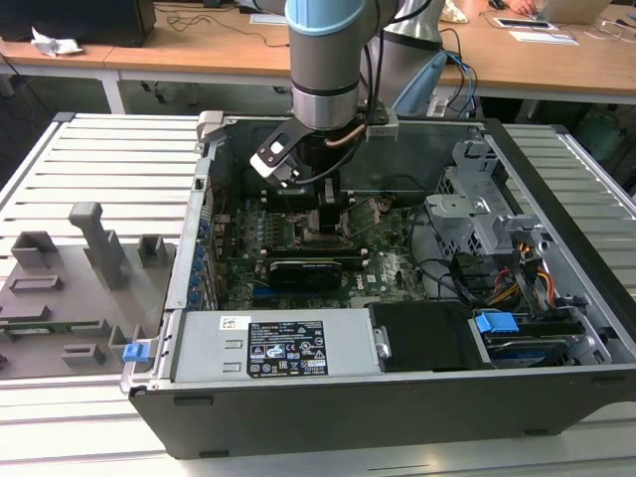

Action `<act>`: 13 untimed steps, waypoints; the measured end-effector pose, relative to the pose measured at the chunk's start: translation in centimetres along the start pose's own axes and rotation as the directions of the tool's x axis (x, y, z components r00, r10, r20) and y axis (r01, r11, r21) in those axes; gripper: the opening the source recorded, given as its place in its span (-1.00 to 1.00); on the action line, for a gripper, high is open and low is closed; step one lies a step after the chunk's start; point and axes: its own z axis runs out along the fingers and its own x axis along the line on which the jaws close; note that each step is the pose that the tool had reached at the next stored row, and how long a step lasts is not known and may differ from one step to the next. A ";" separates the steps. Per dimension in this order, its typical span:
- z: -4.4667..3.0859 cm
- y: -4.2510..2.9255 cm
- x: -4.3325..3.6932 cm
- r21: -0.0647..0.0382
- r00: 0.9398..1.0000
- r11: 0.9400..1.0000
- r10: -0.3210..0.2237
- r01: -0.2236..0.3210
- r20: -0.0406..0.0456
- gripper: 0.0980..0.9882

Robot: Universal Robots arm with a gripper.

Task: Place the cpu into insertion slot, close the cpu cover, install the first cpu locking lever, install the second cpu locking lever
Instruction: 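Place the cpu into insertion slot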

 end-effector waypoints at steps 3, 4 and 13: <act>0.10 -0.12 0.01 0.000 1.000 1.000 0.000 0.000 0.002 -0.03; 0.19 -0.18 0.00 0.000 1.000 1.000 0.000 0.000 0.004 -0.03; 1.16 -0.51 0.44 0.000 1.000 1.000 0.001 -0.001 0.004 -0.03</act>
